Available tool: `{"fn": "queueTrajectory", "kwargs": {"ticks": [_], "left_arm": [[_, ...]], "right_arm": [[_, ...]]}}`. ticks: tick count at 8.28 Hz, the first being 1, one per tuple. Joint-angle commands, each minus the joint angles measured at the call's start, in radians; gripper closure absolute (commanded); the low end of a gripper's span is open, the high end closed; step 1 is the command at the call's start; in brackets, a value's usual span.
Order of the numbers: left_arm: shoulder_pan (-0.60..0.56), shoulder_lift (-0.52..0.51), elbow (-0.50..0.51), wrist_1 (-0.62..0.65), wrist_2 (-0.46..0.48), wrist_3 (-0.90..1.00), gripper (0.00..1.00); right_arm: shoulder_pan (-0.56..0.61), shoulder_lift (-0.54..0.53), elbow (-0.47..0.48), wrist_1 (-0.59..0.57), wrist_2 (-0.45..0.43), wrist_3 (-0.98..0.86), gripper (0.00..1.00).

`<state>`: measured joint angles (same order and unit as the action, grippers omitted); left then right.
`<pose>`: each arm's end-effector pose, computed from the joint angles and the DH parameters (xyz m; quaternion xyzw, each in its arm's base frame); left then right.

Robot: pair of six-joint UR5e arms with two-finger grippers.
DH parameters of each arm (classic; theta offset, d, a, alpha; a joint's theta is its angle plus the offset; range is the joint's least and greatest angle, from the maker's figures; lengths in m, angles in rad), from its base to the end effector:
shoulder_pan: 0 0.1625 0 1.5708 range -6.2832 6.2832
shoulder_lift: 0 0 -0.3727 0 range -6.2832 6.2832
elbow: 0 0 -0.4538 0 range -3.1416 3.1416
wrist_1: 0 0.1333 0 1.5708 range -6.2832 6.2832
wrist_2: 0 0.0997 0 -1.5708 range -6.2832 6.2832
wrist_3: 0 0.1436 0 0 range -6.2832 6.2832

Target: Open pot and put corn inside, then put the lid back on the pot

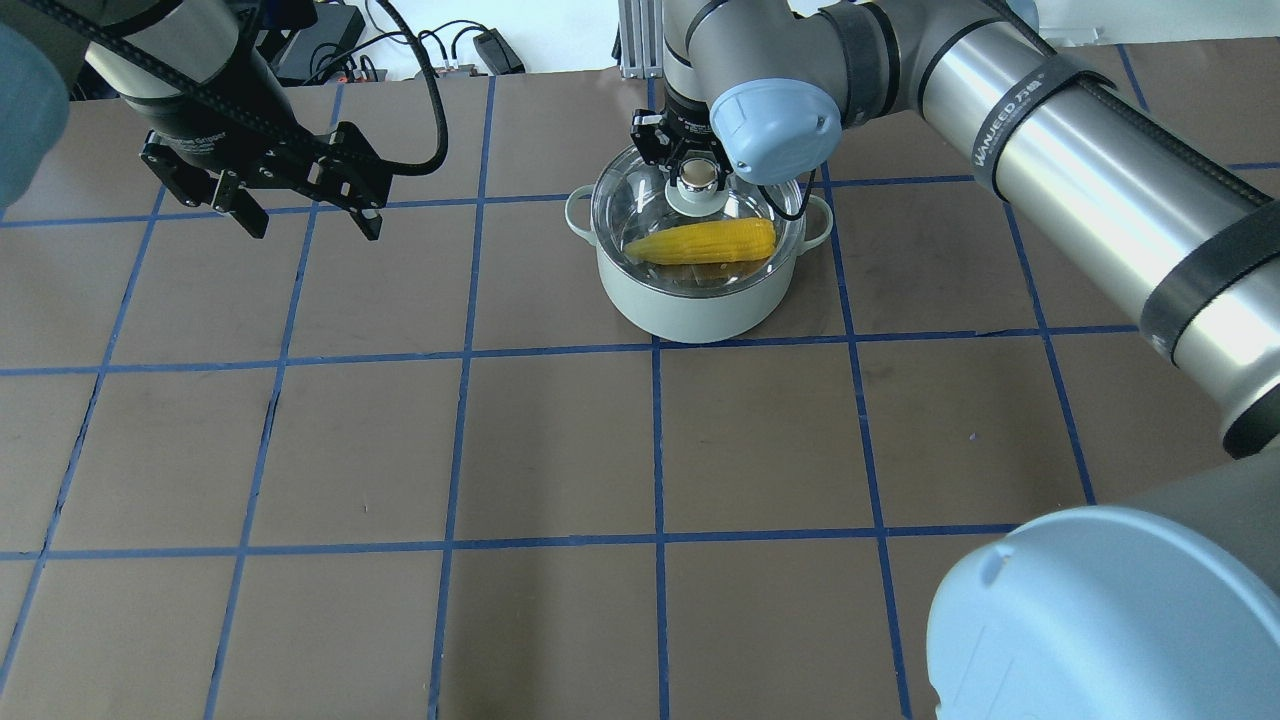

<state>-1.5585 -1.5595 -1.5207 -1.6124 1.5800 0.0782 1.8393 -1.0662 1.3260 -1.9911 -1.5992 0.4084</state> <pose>-0.1252 -0.5528 0.4214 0.0329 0.9994 -0.0097 0.0050 0.3209 -0.6793 0.2464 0.0708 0.9942 -0.0803 0.0133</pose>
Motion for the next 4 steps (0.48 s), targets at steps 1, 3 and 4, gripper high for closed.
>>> {"fn": "queueTrajectory", "kwargs": {"ticks": [1, 3, 4], "left_arm": [[0.000, 0.001, 0.001, -0.021, 0.000, 0.000, 0.00], [0.000, 0.003, -0.001, -0.024, 0.000, 0.000, 0.00], [0.000, 0.003, 0.001, -0.024, 0.000, -0.002, 0.00]], "right_arm": [[0.000, -0.001, -0.001, 0.000, -0.001, -0.006, 0.66], [0.000, -0.001, -0.001, -0.015, -0.002, -0.008, 0.66], [0.000, -0.001, 0.001, -0.017, -0.005, -0.008, 0.66]]}}
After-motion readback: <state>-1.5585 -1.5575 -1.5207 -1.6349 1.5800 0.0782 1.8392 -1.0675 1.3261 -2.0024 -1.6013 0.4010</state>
